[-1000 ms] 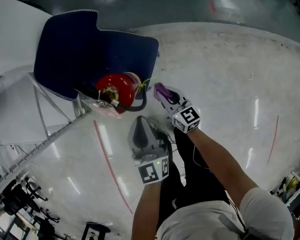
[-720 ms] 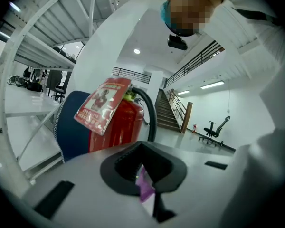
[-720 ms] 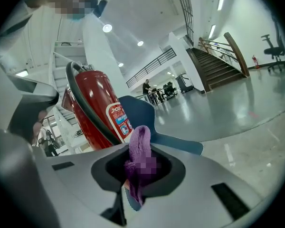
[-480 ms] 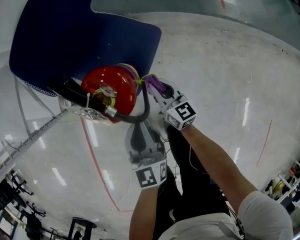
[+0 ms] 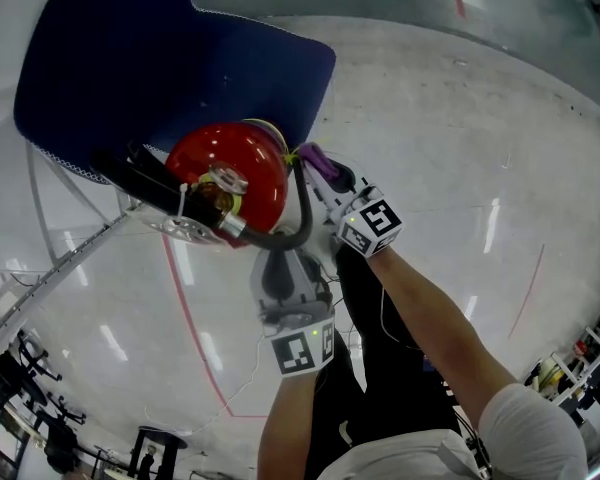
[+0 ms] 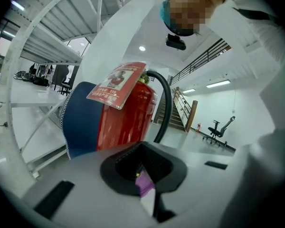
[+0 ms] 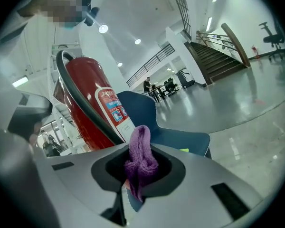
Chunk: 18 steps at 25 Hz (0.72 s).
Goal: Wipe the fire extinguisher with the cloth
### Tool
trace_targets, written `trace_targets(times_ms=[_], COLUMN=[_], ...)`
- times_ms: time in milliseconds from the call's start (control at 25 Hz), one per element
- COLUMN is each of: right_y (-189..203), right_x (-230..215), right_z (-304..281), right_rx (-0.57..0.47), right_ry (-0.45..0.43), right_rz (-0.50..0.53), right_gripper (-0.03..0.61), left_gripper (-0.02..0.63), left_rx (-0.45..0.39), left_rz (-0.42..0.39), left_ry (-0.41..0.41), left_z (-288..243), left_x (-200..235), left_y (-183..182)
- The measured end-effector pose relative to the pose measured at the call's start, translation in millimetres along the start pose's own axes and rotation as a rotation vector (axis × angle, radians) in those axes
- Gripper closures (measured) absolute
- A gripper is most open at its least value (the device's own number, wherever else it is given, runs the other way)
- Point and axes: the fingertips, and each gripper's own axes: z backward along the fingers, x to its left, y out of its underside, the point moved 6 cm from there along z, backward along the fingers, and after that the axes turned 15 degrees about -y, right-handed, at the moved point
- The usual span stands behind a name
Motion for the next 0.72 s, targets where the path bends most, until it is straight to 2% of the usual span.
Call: trace_targets(times_ms=[280, 720], right_y=[-34.3, -118.4], right_x=[30.6, 109.8], right_z=[19.3, 44.1], right_rx=[-0.049, -0.135], right_ry=[-0.037, -0.104], right_rz=[0.024, 0.049], right_gripper=[0.520, 0.520], left_gripper=[0.609, 0.609], left_rx=[-0.021, -0.069], left_rz=[-0.005, -0.037], left_ry=[-0.004, 0.035], left_z=[10.3, 43.5], left_x=[1.2, -1.4], left_y=[-10.4, -64.0])
